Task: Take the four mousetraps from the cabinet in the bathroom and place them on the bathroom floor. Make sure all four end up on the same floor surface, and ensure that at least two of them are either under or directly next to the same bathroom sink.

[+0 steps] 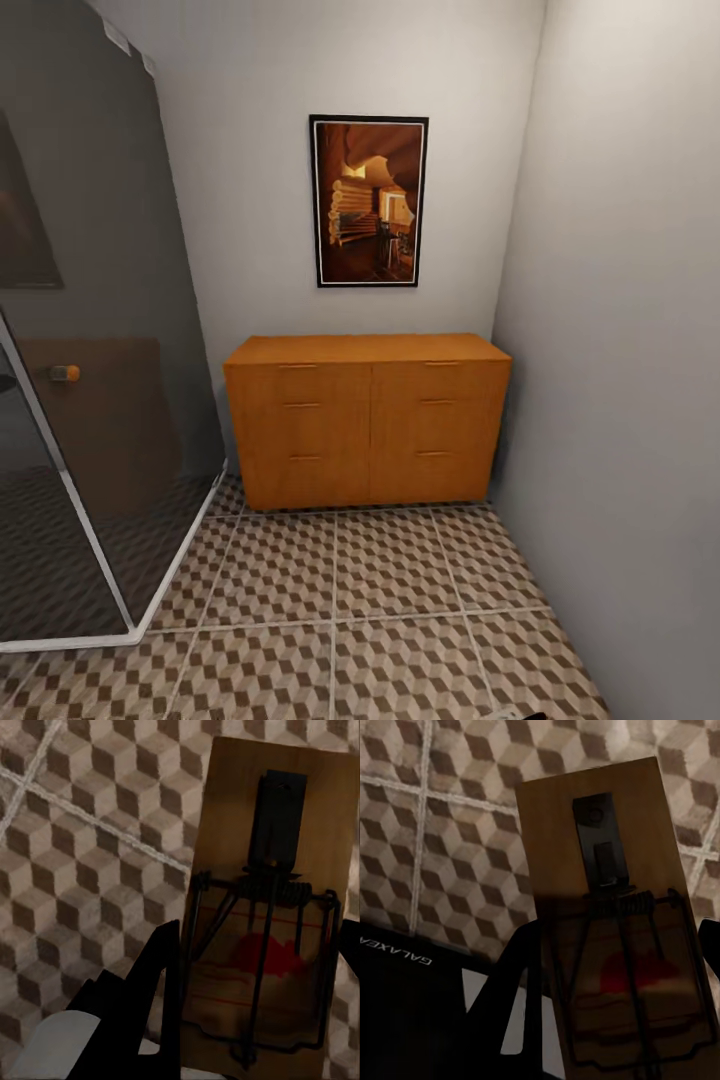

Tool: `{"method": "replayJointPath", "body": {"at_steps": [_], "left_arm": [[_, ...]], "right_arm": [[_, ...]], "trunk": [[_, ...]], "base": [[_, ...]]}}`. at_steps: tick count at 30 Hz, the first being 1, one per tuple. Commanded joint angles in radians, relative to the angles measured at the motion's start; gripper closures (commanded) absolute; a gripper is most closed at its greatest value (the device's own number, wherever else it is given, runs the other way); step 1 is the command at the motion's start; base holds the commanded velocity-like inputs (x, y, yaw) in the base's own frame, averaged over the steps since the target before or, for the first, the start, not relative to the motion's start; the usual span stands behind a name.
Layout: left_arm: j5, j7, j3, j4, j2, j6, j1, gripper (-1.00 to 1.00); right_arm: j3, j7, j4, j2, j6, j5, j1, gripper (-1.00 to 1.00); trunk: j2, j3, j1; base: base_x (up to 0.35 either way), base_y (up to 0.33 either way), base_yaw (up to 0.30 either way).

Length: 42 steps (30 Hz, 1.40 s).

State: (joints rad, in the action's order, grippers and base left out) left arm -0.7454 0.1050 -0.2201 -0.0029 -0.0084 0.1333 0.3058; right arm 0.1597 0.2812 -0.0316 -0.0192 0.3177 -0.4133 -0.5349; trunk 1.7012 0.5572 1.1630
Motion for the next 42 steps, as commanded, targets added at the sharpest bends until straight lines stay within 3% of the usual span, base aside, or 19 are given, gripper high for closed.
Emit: {"method": "replayJointPath", "body": {"at_steps": [1,5,11,42], "left_arm": [[-0.015,0.008,-0.009,0.0,0.002,0.005,-0.001,1.0],[-0.035,0.003,-0.01,0.0,0.013,0.009,-0.003,1.0],[-0.037,0.002,-0.01,0.0,0.018,0.01,-0.003,1.0],[-0.034,0.006,-0.012,-0.006,0.014,0.012,-0.003,1.0]], "right_arm": [[0.008,0.002,-0.001,0.0,-0.002,-0.01,0.001,1.0],[0.004,-0.017,-0.001,0.001,-0.047,-0.03,0.01,1.0],[0.003,-0.018,-0.001,0.0,-0.054,-0.046,0.012,1.0],[0.003,-0.031,-0.001,-0.001,-0.06,-0.047,0.026,1.0]], "trunk": [[0.001,0.001,0.0],[0.001,0.001,0.0],[0.001,0.001,0.0],[0.001,0.001,0.0]], "base": [[0.0,0.0,0.27],[0.0,0.0,0.243],[0.0,0.0,0.055],[0.0,0.0,0.259]]}}
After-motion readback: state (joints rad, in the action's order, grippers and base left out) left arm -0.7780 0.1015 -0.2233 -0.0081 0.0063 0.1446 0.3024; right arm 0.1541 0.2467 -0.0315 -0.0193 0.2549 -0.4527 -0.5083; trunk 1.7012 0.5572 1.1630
